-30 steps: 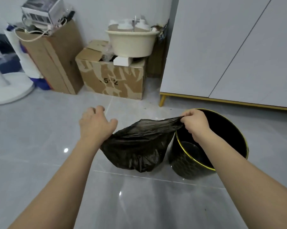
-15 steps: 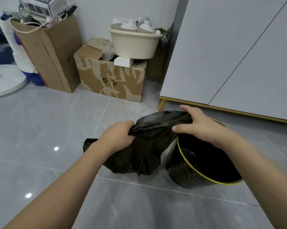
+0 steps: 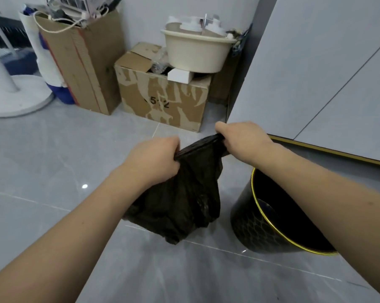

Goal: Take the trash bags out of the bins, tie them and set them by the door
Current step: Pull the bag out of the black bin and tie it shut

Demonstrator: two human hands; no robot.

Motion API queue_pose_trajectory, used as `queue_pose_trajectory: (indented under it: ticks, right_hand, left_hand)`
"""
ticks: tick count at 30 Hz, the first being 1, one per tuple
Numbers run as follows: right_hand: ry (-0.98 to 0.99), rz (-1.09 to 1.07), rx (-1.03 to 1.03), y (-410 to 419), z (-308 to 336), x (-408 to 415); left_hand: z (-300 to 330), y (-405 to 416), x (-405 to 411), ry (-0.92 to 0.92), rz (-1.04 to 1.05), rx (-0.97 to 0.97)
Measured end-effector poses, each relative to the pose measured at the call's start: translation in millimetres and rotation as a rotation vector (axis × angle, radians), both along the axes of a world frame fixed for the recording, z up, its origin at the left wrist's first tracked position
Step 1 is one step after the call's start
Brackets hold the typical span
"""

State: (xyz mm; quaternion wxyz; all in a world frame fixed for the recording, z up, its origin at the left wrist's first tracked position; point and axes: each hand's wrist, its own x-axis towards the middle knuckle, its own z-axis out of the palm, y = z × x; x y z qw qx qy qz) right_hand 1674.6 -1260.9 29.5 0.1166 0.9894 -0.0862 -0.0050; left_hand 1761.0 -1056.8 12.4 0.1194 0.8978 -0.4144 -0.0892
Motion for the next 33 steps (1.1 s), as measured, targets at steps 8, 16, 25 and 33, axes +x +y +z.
queue_pose_trajectory:
  ticks: [8, 16, 25, 33]
  right_hand:
    - [-0.020, -0.341, 0.294, 4.0, -11.5, -0.9]
    - [0.255, -0.006, 0.016, 35.5, -32.5, -24.5]
    - [0.748, -0.262, -0.053, 65.4, -105.1, -69.0]
    - [0.895, -0.699, 0.654, 53.6, -111.2, -74.2]
  left_hand:
    - [-15.1, 19.5, 16.5, 0.158, 0.210, 0.327]
    - [-42.6, 45.4, 20.3, 0.015, 0.262, 0.243]
    - [-148.2, 87.4, -12.7, 0.294, 0.315, 0.895]
    - [-156.7, 115.1, -8.4, 0.273, 0.534, 0.700]
